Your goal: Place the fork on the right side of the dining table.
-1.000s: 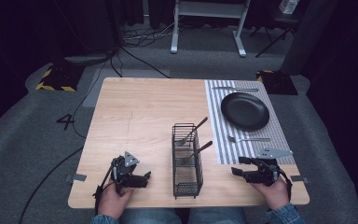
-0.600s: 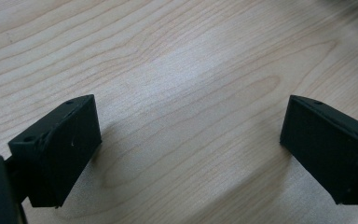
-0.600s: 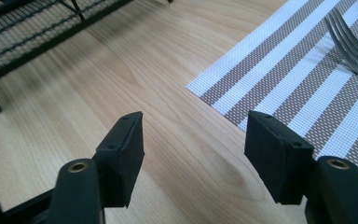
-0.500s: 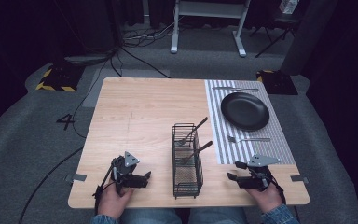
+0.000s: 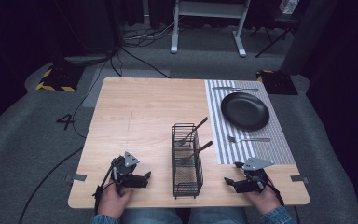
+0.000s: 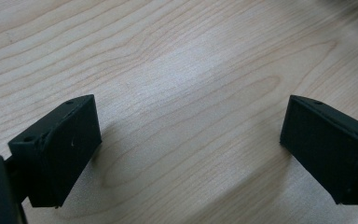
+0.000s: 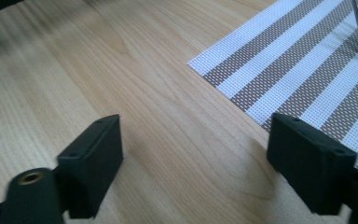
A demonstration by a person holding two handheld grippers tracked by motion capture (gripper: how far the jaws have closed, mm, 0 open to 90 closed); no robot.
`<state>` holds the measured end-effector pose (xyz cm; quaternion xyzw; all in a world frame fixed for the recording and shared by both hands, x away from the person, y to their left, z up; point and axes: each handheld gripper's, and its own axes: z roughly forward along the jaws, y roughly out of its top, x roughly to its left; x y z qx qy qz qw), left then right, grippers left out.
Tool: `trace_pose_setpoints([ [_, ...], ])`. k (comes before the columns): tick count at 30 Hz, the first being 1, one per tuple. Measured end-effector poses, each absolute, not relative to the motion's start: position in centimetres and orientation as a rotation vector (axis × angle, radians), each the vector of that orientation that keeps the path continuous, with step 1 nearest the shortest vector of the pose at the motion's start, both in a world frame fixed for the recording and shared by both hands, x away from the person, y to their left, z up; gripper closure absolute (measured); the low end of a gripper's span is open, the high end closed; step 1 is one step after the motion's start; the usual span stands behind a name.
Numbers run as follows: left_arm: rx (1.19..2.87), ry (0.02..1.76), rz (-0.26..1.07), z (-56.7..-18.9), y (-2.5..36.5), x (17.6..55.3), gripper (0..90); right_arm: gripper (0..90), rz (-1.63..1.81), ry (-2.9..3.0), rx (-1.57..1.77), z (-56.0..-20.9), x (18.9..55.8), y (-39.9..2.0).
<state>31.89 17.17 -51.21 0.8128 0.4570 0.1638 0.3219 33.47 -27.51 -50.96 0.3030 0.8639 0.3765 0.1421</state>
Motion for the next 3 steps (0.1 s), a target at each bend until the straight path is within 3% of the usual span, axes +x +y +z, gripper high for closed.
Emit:
trace_pose_setpoints([
  [3,2.135,1.200,0.430,-51.21,17.17,31.89,5.1,14.2,1.071,2.480,0.906,-50.98,33.43,-27.42],
])
